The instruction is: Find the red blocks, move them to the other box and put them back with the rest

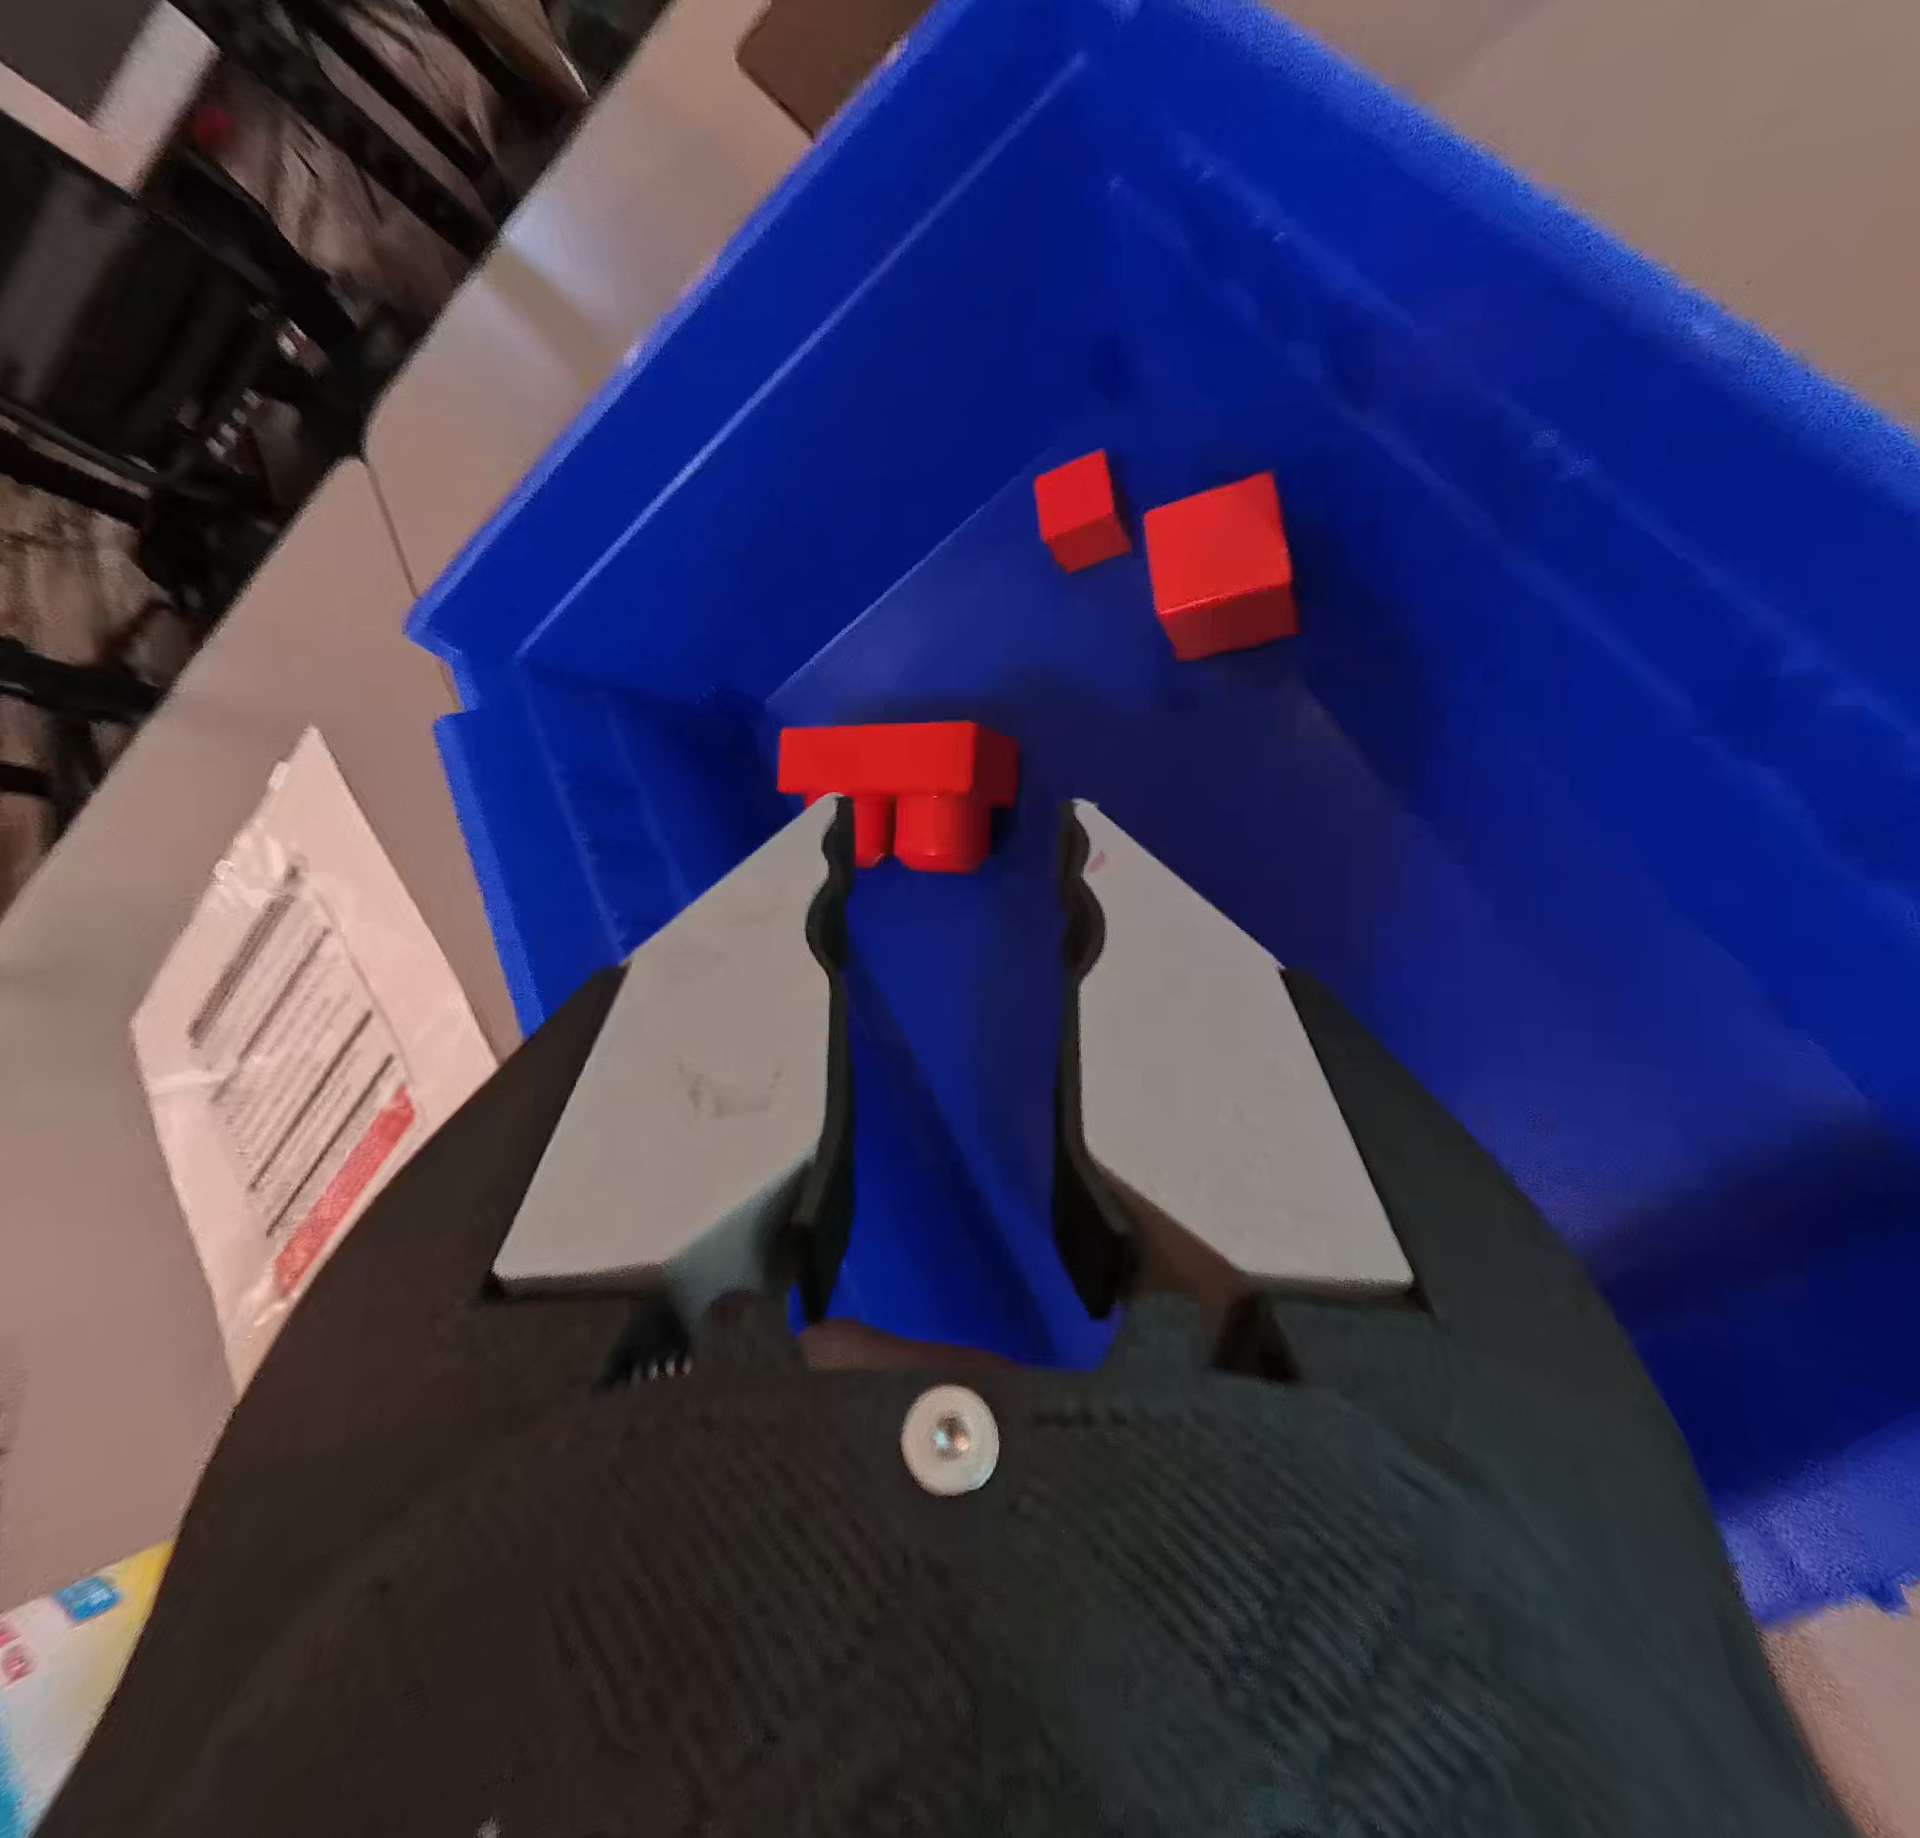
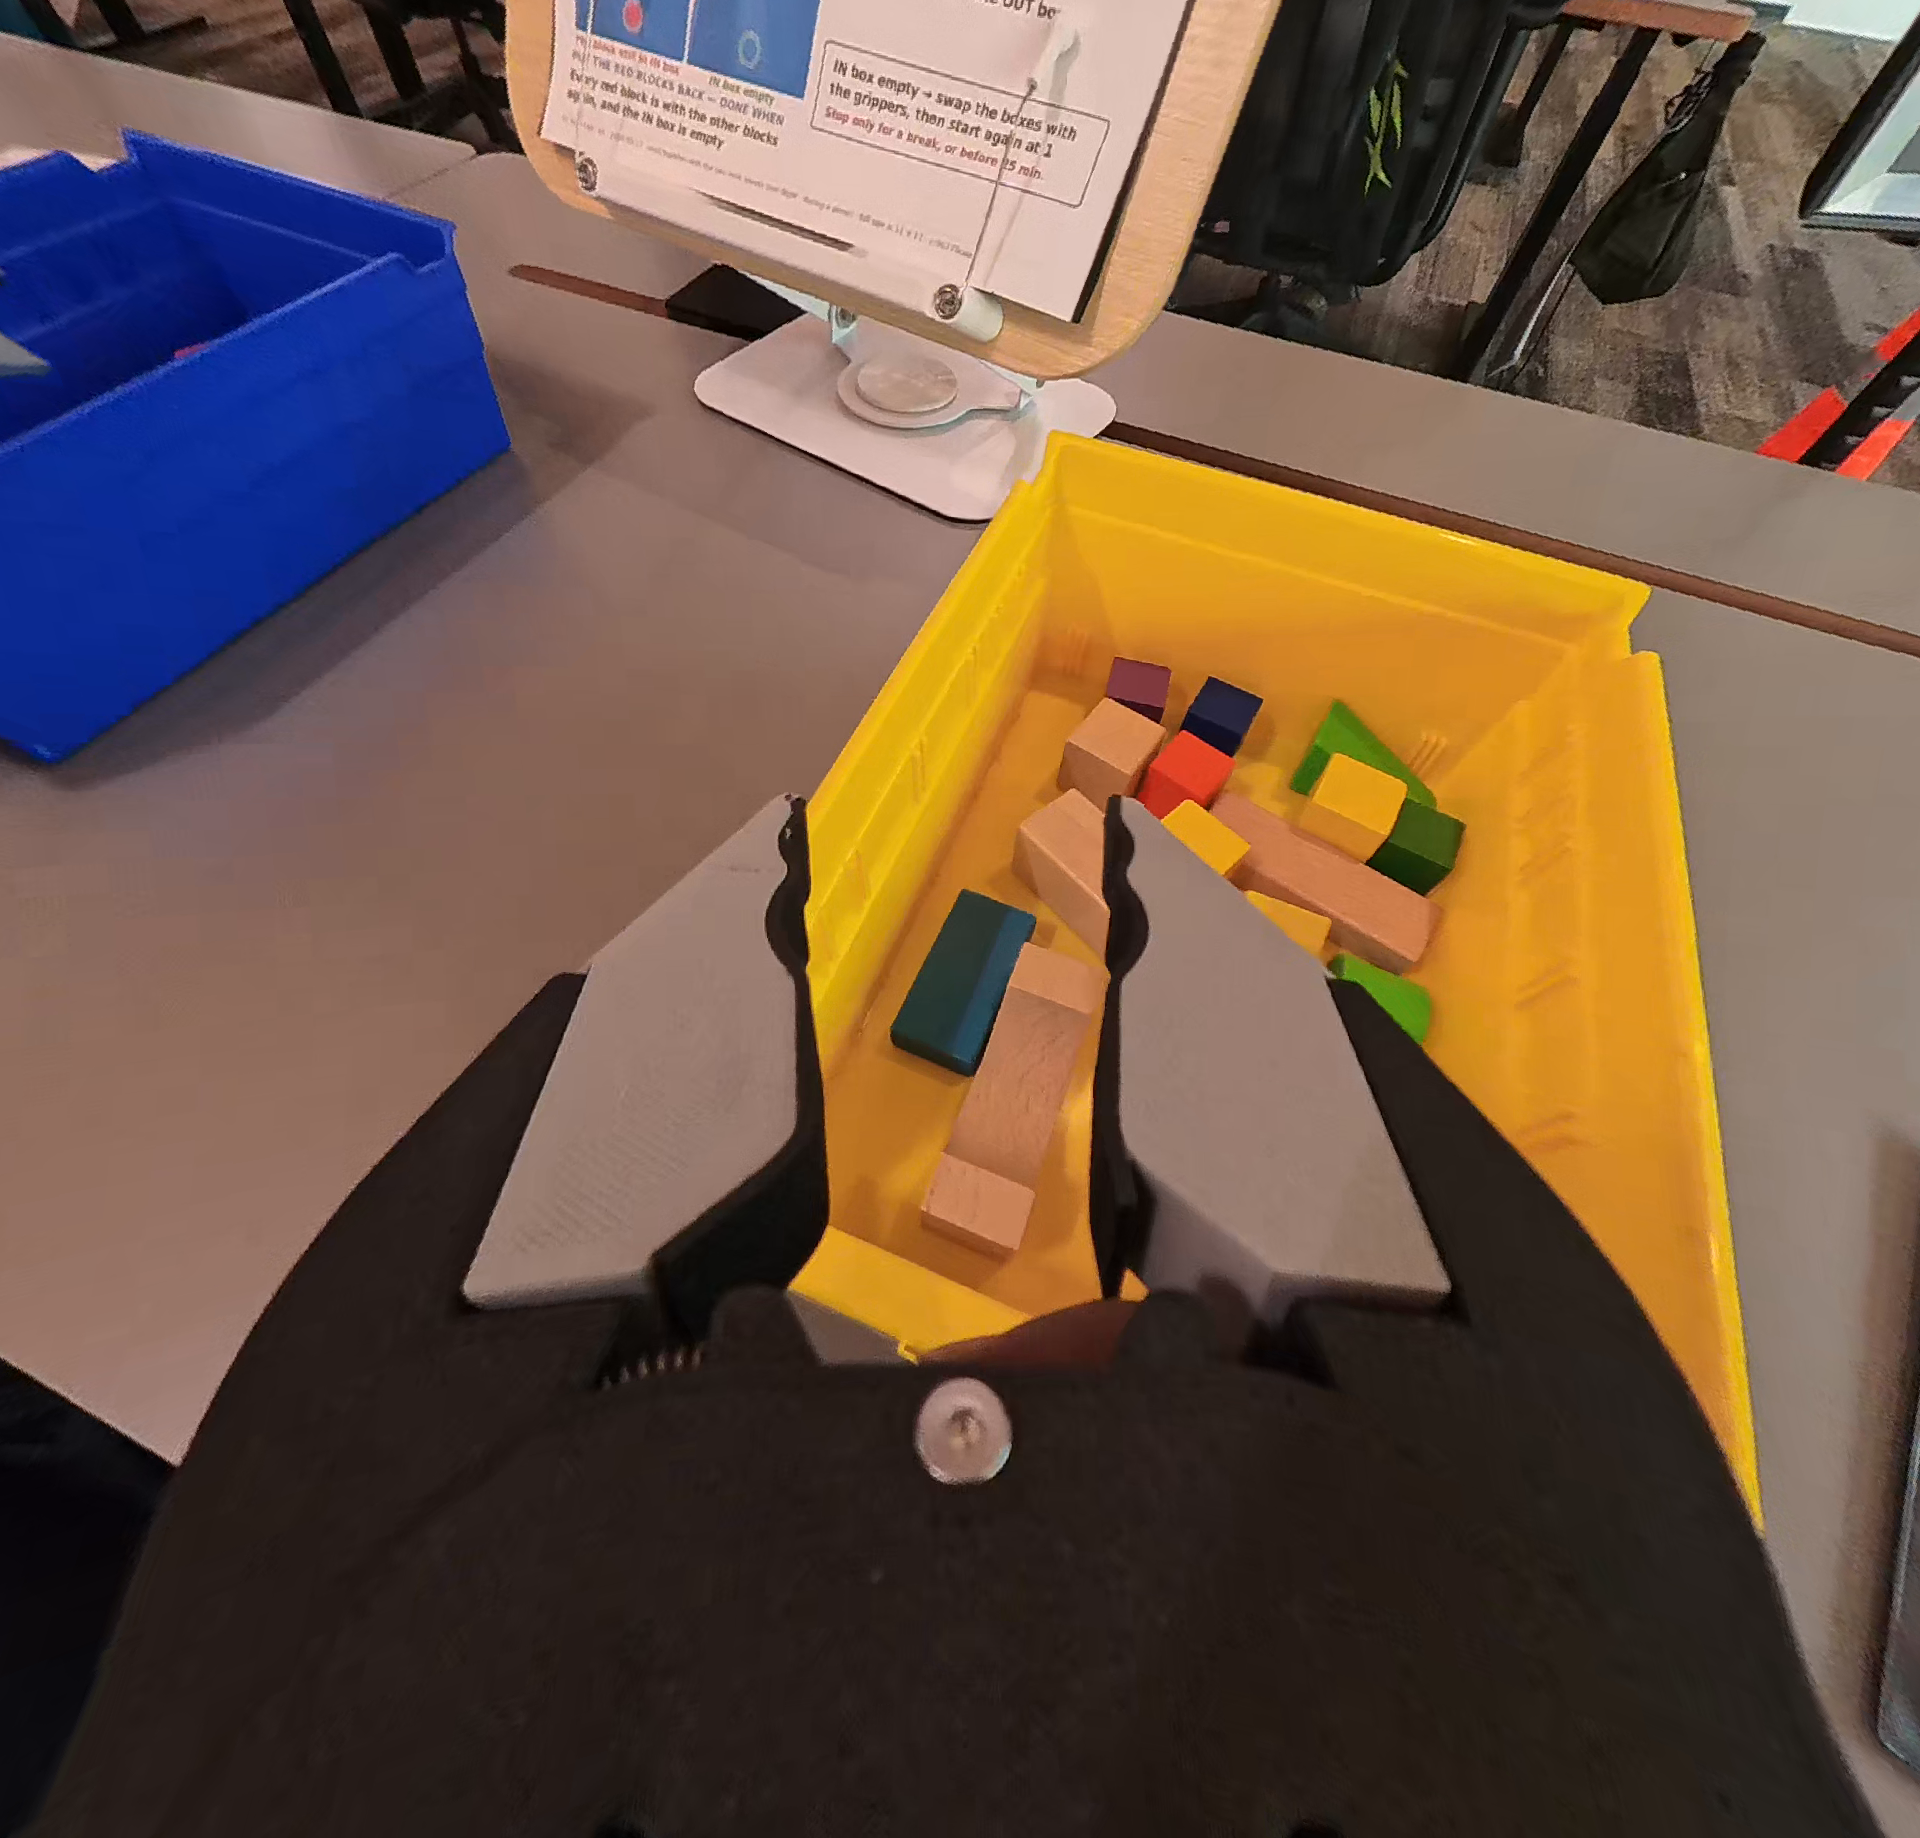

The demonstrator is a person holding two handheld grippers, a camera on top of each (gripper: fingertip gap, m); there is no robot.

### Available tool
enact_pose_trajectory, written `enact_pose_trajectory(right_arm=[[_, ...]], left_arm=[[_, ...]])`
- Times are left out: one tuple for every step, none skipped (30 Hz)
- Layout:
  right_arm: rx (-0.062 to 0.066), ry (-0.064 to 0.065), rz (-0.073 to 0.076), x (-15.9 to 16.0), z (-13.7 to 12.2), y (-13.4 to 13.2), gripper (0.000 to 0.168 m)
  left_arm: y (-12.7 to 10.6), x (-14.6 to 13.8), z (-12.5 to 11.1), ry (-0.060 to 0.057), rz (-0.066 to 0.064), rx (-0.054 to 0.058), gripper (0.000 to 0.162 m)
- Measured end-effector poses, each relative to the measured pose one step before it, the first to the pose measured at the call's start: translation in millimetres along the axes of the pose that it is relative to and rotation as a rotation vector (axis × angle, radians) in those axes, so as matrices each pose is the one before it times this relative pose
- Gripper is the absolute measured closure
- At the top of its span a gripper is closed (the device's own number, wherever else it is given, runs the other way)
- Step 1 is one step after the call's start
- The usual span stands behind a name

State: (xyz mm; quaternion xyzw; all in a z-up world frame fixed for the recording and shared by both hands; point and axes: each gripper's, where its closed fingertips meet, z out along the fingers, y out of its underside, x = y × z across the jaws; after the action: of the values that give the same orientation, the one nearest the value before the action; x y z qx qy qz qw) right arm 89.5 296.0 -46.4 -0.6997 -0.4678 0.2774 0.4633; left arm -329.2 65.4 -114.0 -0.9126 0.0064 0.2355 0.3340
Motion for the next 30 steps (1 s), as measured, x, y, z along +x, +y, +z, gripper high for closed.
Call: enact_pose_trajectory(right_arm=[[0.001, -0.0037, -0.0006, -1.13, 0.24, -0.36, 0.114], [0.0004, -0.0034, -0.0008, -0.89, 0.32, -0.21, 0.114], [-0.0007, -0.001, -0.001, -0.32, 0.28, 0.05, 0.114], [-0.0017, 0.001, -0.0012, 0.14, 0.34, 0.24, 0.114], [-0.002, 0.0004, -0.0005, 0.24, 0.35, 0.39, 0.114], [-0.0012, -0.0005, 0.0003, 0.13, 0.24, 0.35, 0.114], [-0.0006, -0.0006, 0.0006, 0.24, 0.16, 0.12, 0.114], [-0.0006, -0.0004, 0.0008, 0.25, 0.15, 0.13, 0.114], [-0.0002, -0.0009, 0.0004, 0.06, -0.02, 0.05, 0.114], [0.0004, -0.0015, -0.0001, -0.16, -0.09, -0.11, 0.114], [0.0006, -0.0017, -0.0001, -0.32, -0.08, -0.26, 0.114], [0.0009, -0.0014, -0.0008, -0.41, -0.18, -0.35, 0.114], [0.0002, -0.0008, -0.0019, -0.51, -0.09, -0.22, 0.114], [-0.0006, -0.0006, -0.0029, -0.62, -0.14, -0.13, 0.114], [-0.0009, -0.0006, -0.0037, -0.5, -0.08, -0.02, 0.114], [-0.001, -0.0003, -0.0034, -0.43, -0.17, 0.05, 0.114], [-0.0005, 0.0, -0.0024, -0.28, -0.27, 0.04, 0.114], [0.0008, -0.0005, -0.0015, -0.19, -0.27, -0.3, 0.114], [0.0014, -0.0012, -0.0002, -0.11, -0.31, -0.33, 0.114], [0.0017, -0.0014, 0.0011, -0.23, -0.3, -0.37, 0.114], [0.0015, -0.0019, 0.0011, -0.26, -0.14, -0.31, 0.114], [0.0002, -0.0017, -0.0003, -0.54, -0.3, -0.12, 0.114], [0.0001, -0.0002, -0.0021, -0.42, -0.3, -0.12, 0.114], [0.0011, 0.0004, -0.0026, -0.48, -0.38, -0.42, 0.114], [0.0013, -0.0009, -0.0018, -0.77, -0.53, -0.5, 0.114], [0.0015, -0.0018, -0.0009, -0.9, -0.4, -0.57, 0.114], [0.0016, -0.0016, -0.0011, -0.86, -0.39, -0.59, 0.114], [0.0008, -0.0009, -0.0019, -0.75, -0.28, -0.34, 0.114], [-0.0003, 0.0, -0.0024, -0.67, -0.15, -0.17, 0.114], [-0.0004, 0.0001, -0.0024, -0.61, 0.01, -0.12, 0.114]], left_arm=[[3.2, -2.58, 10.22, 0.0142, -0.0154, -0.0339, 0.121], [2.89, -2.7, 9.98, 0.0059, -0.0079, -0.0323, 0.118], [2.12, -2.21, 9.29, -0.0024, 0.0089, -0.0266, 0.113], [0.47, -2.15, 8.2, -0.0128, 0.0293, -0.0158, 0.108], [-0.17, -3.55, 6.82, -0.0295, 0.0403, -0.0116, 0.107], [-0.94, -3.79, 5.48, -0.0352, 0.0405, -0.0104, 0.105], [-1.92, -0.77, 4.12, -0.0171, 0.0366, -0.0068, 0.099], [-1.11, 1.7, 3.17, 0.0012, 0.0266, -0.0126, 0.098], [-0.51, 3.17, 2.81, 0.0131, 0.0199, -0.019, 0.096], [0.02, 2.45, 3.04, 0.0104, 0.0145, -0.0201, 0.092], [0.43, 1.48, 3.43, 0.0059, 0.0105, -0.0194, 0.091], [1.88, 2.13, 3.97, 0.0124, 0.0029, -0.023, 0.09], [3.06, 3.69, 4.51, 0.0262, -0.0043, -0.0271, 0.089], [0.72, 1.3, 3.38, 0.0143, -0.0115, -0.008, 0.104], [-0.24, -2.41, 1.63, -0.0063, -0.0114, 0.0018, 0.106], [0.76, -0.66, 0.73, 0.0086, -0.0112, -0.0034, 0.106], [1.21, -0.83, 0.53, 0.0057, -0.016, -0.0067, 0.107], [2.18, -2.59, 0.83, -0.0123, -0.0048, -0.0098, 0.111], [3.24, -1.72, 1.27, -0.0153, 0.0103, -0.0118, 0.115], [3.42, -0.51, 1.53, -0.0111, 0.0092, -0.0099, 0.125], [2.6, -1.25, 1.05, -0.0181, 0.0163, -0.0049, 0.131], [0.18, -0.18, -0.22, -0.012, 0.009, 0.0043, 0.132], [0.27, 0.5, -0.94, -0.01, 0.0089, -0.0017, 0.133], [-0.15, -0.11, -2.02, -0.0153, 0.0198, -0.0005, 0.136], [-1.05, 0.33, -3.21, -0.0129, 0.0243, 0.004, 0.142], [-1.45, 1.28, -3.82, -0.001, 0.0175, 0.0036, 0.151], [-1.56, 1.15, -4.44, 0.0051, 0.0068, 0.0019, 0.16], [-1.0, -0.54, -4.61, -0.0004, 0.0047, -0.0009, 0.162], [0.79, -1.83, -4.08, -0.0068, 0.012, -0.01, 0.162], [0.83, -2.08, -3.98, -0.0089, 0.0136, -0.006, 0.162]])
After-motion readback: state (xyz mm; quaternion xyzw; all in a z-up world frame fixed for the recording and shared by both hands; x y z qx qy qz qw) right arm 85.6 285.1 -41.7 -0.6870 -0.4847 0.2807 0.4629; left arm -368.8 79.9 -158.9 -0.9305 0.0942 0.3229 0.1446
